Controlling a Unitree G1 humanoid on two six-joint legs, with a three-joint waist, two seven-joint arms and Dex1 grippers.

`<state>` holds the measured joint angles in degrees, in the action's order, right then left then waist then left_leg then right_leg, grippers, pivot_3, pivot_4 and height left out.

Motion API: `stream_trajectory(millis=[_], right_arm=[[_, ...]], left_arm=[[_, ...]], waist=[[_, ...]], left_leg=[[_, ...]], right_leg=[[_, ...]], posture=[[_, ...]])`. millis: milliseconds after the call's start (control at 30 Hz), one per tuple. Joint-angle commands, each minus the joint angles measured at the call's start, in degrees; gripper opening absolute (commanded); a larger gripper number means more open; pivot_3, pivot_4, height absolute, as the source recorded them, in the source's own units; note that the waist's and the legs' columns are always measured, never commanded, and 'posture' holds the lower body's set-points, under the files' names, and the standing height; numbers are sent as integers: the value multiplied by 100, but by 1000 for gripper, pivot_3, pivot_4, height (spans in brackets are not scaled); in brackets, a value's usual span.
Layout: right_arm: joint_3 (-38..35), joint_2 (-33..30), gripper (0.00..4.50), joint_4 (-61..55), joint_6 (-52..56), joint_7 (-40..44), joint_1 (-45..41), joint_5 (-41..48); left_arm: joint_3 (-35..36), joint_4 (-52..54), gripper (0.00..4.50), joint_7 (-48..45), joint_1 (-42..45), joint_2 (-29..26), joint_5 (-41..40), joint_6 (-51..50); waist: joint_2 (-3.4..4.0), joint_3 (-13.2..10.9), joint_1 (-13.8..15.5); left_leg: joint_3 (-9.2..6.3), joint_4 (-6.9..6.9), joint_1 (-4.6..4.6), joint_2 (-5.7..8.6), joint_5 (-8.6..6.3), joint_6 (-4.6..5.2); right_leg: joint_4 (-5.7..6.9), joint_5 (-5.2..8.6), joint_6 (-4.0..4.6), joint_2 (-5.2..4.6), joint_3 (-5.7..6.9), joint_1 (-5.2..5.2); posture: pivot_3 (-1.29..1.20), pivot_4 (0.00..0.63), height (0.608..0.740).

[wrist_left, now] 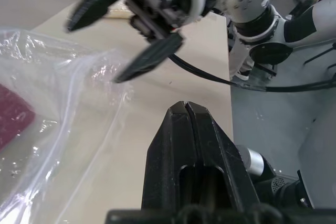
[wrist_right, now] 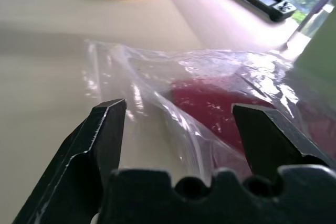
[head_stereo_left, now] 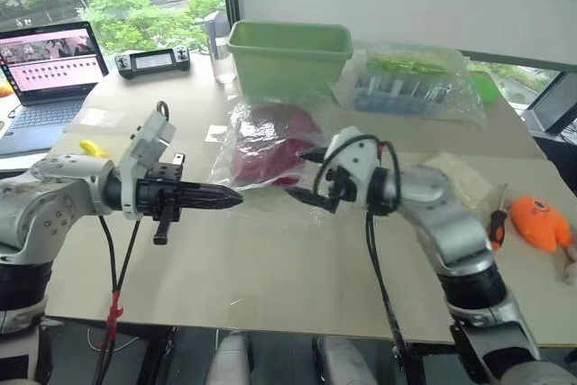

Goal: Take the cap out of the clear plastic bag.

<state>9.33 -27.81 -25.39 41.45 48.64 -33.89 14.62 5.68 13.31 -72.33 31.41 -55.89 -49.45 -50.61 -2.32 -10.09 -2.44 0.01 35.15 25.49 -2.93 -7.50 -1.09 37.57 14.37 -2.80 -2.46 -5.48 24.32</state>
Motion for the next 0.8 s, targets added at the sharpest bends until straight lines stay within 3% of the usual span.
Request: stream_trajectory(millis=[33,100,167,267,567,667,800], right_arm=[[-322,-188,3866,-511,429,28,59,482],[-346,-241,3866,-507,446,-40,117,543],[-355,-304,3866,-477,409,-92,208,574],[-398,-402,3913,-484,356,-123,312,613],[-768,-955,3913,-912,776,-29,478,1181],[-853,-1121,3913,-953,879,-88,496,1294],[-874,-1172,3913,-908,948,-238,413,1333]], left_arm=[[-125,-325,0,251,321,124,847,922],[-225,-743,0,577,548,375,1385,1504],[-204,-914,0,648,689,624,1413,1626],[-242,-904,670,439,667,678,1360,1553],[-566,-810,3686,126,547,496,1922,1985],[-719,-429,3686,-116,346,341,1924,1887],[-1133,-327,3686,-12,93,387,2731,2784]], waist=[[0,0,2],[0,0,8],[0,0,14],[-1,0,5],[-1,0,4],[-2,-1,-9],[-2,-1,-1]], left_leg=[[0,0,-1,0,0,0],[1,1,-5,0,0,0],[1,4,-6,1,0,0],[2,9,2,1,0,0],[2,-2,6,2,0,1],[3,5,5,2,0,1],[3,4,1,1,0,0]], right_leg=[[0,0,1,0,0,0],[0,5,15,0,0,-3],[-1,8,22,0,0,-5],[-3,-3,2,-1,-2,-3],[-5,3,-3,-1,-2,1],[-5,2,-4,-2,-4,-2],[-3,4,2,-3,-4,-2]], posture=[[0,150,737],[0,150,737],[0,150,737],[0,150,737],[0,150,737],[0,150,737],[0,150,737]])
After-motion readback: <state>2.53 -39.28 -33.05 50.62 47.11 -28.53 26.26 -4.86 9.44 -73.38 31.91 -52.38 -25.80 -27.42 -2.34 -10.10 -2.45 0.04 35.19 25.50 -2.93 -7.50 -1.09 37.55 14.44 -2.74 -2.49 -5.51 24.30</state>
